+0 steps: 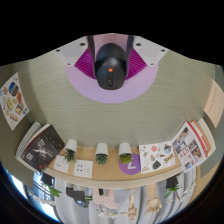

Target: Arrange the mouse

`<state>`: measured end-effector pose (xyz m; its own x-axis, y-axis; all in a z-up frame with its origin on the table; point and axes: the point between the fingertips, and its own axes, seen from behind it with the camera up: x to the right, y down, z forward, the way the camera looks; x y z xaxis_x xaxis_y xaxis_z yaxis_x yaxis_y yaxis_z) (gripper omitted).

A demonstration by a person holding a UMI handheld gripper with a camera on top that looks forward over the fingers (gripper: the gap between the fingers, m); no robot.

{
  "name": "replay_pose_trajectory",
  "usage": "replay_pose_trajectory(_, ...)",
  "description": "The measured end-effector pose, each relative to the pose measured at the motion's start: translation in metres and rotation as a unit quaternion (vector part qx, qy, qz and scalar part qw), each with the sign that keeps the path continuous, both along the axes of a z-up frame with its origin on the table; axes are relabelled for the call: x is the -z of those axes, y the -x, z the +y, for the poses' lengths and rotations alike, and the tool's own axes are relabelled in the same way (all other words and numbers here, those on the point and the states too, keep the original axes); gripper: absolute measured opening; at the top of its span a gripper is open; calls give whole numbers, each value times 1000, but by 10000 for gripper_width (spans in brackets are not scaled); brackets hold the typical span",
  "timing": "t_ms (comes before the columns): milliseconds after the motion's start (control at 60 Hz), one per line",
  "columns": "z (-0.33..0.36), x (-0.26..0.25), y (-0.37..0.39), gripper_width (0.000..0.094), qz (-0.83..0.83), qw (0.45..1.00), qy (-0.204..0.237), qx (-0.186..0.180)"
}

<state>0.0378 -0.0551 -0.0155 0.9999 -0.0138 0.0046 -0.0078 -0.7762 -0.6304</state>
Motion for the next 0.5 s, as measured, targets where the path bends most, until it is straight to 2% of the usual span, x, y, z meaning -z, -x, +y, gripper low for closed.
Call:
replay_pose_trajectory(100,-1,1,-2,522,-6,1000,8,9)
replay_pose_trajectory(200,-12,-4,-10,742,-35,999,34,9)
replay_pose_trajectory(250,-18,-14,-7,815,-44,998,39,1)
replay_pose_trajectory(367,-32,-59,4,830,-42,999,21,0)
replay_pose_trajectory(500,-52,-127,16,833,-50,998,-22,6)
